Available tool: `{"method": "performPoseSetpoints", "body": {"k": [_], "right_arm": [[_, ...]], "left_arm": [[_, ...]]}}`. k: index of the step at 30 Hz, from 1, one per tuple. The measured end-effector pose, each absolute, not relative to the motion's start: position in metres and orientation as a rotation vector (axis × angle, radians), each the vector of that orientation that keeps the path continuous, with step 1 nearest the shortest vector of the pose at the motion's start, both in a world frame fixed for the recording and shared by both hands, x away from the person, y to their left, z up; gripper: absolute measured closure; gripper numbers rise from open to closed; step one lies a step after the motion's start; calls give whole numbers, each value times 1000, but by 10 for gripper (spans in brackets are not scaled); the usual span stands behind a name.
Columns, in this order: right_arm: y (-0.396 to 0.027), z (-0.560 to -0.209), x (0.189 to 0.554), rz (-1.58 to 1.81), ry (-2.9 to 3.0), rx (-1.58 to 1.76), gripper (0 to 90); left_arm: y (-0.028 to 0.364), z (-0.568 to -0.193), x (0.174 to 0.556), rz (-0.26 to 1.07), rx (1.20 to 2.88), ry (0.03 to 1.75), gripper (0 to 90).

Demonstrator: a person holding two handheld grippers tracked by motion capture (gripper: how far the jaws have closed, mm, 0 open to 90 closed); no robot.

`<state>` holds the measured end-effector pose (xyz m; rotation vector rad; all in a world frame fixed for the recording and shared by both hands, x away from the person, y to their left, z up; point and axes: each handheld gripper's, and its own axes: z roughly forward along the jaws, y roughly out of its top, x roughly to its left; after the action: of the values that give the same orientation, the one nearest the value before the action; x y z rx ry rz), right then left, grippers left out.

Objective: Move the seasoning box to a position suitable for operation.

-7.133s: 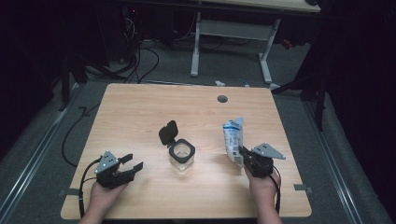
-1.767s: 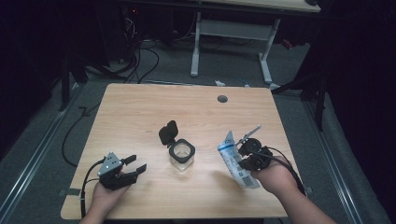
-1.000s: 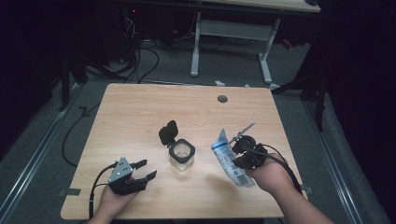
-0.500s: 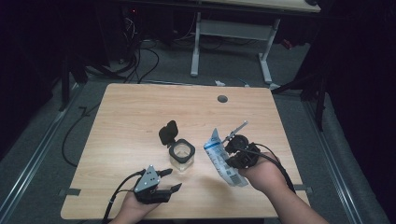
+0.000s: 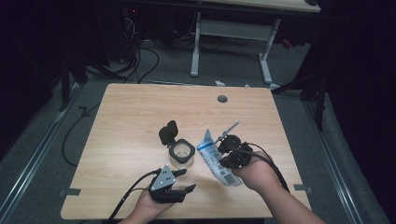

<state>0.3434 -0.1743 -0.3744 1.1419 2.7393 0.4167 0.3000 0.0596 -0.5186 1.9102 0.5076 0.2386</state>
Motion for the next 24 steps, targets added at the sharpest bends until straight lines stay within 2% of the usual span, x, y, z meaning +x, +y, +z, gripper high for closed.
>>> {"method": "performPoseSetpoints", "body": {"k": [24], "right_arm": [[-152,-372,354,343,2792,1107,900]], "left_arm": [[28,-519,295,218,1917,434,309]]}}
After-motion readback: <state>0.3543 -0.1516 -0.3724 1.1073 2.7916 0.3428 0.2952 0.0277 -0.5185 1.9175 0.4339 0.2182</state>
